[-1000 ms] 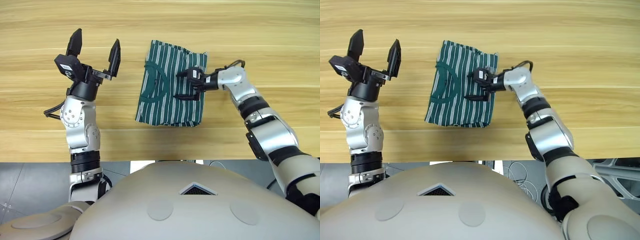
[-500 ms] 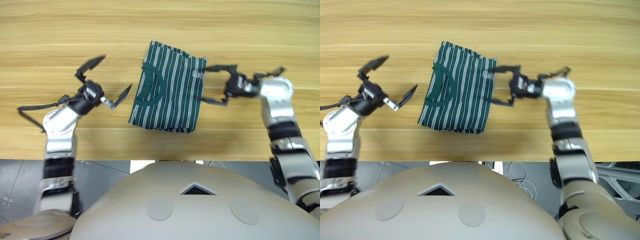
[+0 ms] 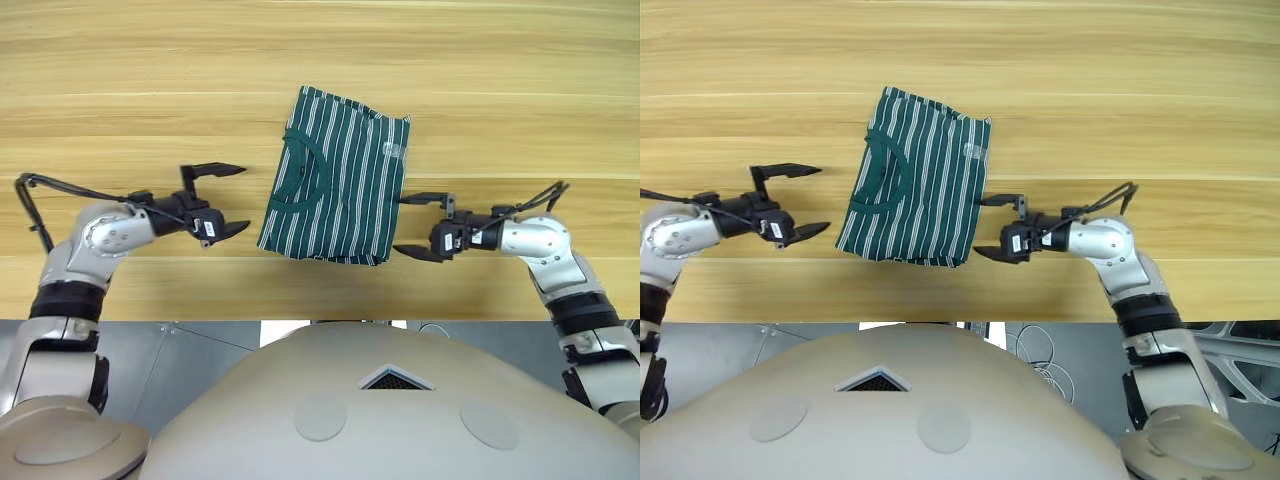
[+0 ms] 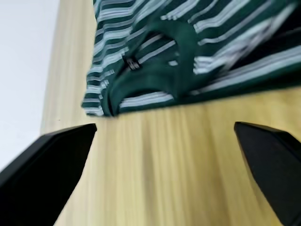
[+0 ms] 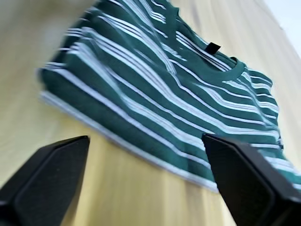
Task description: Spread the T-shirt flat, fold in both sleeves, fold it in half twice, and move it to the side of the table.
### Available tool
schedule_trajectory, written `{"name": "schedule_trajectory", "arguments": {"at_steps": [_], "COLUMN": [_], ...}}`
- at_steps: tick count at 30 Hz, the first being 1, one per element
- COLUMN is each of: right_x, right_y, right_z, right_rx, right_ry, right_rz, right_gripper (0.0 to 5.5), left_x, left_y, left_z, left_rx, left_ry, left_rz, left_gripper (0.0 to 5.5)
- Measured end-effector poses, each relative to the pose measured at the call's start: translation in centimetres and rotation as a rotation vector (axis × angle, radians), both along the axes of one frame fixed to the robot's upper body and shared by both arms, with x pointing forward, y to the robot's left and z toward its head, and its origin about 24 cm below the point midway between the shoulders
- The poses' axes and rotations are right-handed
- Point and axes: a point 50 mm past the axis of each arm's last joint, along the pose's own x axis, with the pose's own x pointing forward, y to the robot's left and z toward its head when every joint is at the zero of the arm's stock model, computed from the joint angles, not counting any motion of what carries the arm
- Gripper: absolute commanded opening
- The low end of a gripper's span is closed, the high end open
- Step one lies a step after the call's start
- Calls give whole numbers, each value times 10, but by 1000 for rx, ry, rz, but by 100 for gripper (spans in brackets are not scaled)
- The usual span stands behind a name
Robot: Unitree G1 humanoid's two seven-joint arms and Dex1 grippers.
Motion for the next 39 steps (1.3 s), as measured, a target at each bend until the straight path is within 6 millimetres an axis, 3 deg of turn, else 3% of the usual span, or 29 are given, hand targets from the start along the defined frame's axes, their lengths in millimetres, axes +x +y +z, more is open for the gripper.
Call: {"name": "schedule_trajectory", "arguments": {"at_steps": [5,20,28,36,39], "right_x": [4,0,-1,-4,-11], "right_y": [14,17,9,7,5], "right_z": [-3,-6,-6,-8,-7], "right_rx": [-1,50,72,87,96], "right_ry": [-19,58,116,171,251], "right_rz": [32,16,15,56,112], "right_gripper": [284,10,8,8,8], "left_x": [9,-21,-34,-37,-61], "left_y": [-24,-40,-40,-40,-46], "left_z": [-5,-24,-34,-31,-30], "left_rx": [-19,-101,-148,-158,-267], "left_ry": [-38,48,160,212,391], "left_rz": [-118,-245,-234,-239,-184], "left_gripper": [540,250,80,0,0]}}
